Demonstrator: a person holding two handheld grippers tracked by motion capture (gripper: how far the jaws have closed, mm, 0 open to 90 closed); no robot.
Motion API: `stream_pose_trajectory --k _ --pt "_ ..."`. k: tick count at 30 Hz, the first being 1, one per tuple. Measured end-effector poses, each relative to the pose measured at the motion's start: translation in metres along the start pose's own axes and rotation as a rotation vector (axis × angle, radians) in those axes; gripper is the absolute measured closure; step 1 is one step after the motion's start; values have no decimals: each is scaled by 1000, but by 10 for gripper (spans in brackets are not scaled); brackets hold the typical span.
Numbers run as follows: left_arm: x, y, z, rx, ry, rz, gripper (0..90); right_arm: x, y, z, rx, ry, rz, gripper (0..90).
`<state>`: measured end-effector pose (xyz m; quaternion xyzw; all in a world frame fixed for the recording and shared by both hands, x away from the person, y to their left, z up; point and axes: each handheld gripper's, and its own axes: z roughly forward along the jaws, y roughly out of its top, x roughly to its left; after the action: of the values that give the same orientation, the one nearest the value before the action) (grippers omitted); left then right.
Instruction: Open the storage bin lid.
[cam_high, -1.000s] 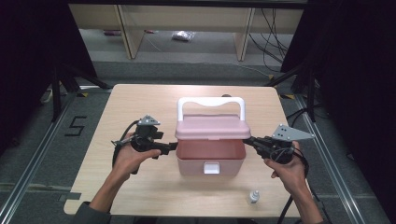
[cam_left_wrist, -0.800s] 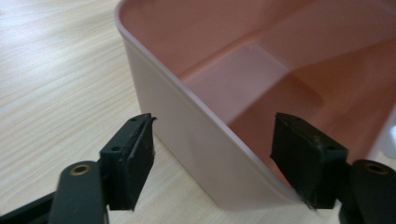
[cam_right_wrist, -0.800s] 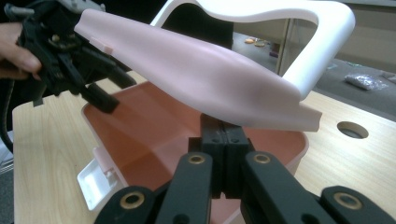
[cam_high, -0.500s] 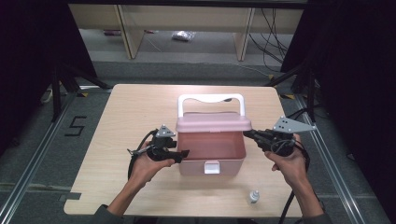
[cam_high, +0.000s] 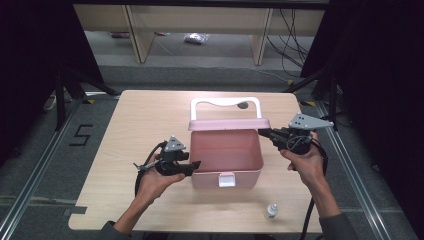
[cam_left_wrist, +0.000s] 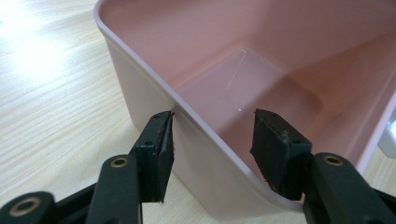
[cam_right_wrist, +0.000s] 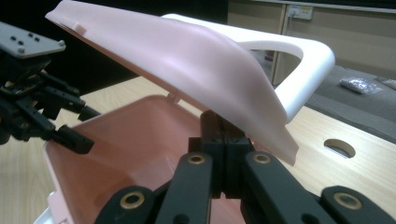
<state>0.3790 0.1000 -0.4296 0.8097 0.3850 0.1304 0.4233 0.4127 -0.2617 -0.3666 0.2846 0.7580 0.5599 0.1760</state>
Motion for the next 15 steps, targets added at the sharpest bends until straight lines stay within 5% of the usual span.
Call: stream_pose_trajectory --k 15 --pt "-9 -6 -8 9 -5 22 498 -20 2 15 11 -12 8 900"
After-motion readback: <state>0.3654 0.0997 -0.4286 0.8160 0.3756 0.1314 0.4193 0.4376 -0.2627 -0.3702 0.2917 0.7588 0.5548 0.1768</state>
